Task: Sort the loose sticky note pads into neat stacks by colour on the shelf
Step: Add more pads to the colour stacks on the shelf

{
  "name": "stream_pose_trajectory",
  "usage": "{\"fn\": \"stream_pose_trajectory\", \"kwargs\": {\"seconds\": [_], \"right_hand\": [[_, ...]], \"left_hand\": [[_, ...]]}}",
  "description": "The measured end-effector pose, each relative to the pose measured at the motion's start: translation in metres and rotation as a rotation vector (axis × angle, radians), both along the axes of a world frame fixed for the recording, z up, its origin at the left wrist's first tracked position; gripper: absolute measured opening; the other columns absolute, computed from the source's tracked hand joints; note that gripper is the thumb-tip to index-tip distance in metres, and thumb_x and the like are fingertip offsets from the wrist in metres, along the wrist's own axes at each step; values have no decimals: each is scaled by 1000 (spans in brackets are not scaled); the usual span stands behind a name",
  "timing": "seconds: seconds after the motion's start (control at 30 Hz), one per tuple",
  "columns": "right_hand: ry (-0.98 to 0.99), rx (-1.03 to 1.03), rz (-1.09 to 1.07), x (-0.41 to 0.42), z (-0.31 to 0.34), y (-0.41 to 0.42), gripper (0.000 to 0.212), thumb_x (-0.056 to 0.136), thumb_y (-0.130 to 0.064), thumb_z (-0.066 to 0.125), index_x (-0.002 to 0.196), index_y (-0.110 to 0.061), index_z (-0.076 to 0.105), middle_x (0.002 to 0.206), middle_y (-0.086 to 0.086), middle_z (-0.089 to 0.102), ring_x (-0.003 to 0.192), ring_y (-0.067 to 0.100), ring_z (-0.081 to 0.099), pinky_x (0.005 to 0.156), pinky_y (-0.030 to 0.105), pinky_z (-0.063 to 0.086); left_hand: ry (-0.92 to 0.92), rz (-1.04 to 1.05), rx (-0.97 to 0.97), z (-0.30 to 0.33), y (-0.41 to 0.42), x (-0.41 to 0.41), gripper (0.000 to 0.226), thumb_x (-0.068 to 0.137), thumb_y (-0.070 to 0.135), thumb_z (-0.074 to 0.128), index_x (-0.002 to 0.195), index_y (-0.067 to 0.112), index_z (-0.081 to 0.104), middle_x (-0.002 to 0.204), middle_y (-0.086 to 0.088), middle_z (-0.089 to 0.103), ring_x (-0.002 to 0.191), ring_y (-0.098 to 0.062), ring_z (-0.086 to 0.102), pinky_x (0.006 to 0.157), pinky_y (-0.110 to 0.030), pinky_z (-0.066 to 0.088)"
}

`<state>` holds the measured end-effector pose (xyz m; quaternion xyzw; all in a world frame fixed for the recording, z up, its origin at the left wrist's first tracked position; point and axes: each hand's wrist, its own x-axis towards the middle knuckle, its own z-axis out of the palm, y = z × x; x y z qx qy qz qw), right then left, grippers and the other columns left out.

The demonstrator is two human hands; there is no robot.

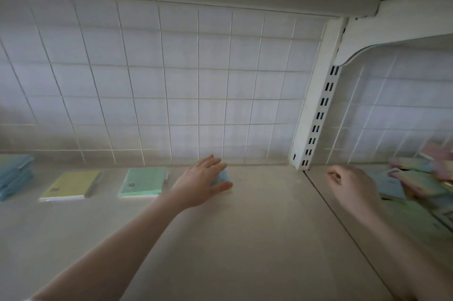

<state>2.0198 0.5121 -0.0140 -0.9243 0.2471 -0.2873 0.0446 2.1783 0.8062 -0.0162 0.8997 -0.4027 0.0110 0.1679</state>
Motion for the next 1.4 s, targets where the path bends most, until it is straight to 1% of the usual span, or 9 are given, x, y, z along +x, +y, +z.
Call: {"fn": "stream_pose_trajectory", "kwargs": {"seconds": [0.2,0.33,0.47,0.53,0.67,0.77,1.07,1.27,1.4], "right_hand": [[-15,-46,-163,-41,-4,-27,14,83,-11,67,91,0,69,89,24,66,85,38,61,73,39,44],[6,-60,-175,-70,0,-59,23,90,-22,59,105,-7,67,104,16,65,96,33,60,80,39,44],[-64,-68,-112,-98,5,-108,19,91,-25,57,103,-15,69,99,10,68,90,29,61,71,34,44],[-68,-83,-106,-113,7,-136,18,90,-25,60,99,-12,69,93,12,68,85,31,62,69,36,44],[-26,-77,-59,-141,11,-192,20,92,-24,56,102,-9,65,88,8,62,77,24,57,65,33,45],[-58,-29,-31,-153,14,-220,21,93,-26,55,105,-13,65,91,6,63,80,21,55,65,30,41],[-87,9,78,-154,15,-247,16,91,-20,56,101,-9,64,96,9,63,88,24,55,73,36,45],[-187,-34,87,-162,12,-268,17,79,-5,70,96,-2,67,91,16,65,85,36,59,72,44,49],[-208,32,-25,-168,16,-286,22,84,-11,65,103,0,66,95,19,65,90,37,58,74,45,48]], "left_hand": [[-18,-23,-24,5,-22,-19,63,92,55,41,146,24,31,156,6,23,145,-9,10,116,-33,15],[-18,-36,-38,4,-49,-44,71,87,63,34,145,23,33,156,4,24,145,-11,11,116,-30,13],[-16,-53,-24,6,-90,-69,90,76,82,22,146,25,33,156,6,23,145,-10,11,116,-30,13],[-24,-32,-10,6,-119,-84,70,88,64,36,146,25,32,156,6,22,145,-9,10,116,-31,13],[-3,-21,-25,4,-188,-117,71,89,66,37,145,23,34,155,4,25,145,-12,14,115,-32,16],[16,-31,-60,-2,-233,-140,58,94,48,46,145,23,34,155,3,25,144,-12,15,115,-29,15],[123,42,-19,5,-294,-153,55,95,48,42,145,26,34,154,3,27,142,-14,21,113,-29,16],[239,94,-30,6,-326,-147,54,96,46,42,144,19,37,148,-4,39,134,-22,36,110,-40,30],[295,137,-33,4,-344,-149,54,95,43,47,140,14,40,139,-11,48,123,-27,45,102,-40,38]]}}
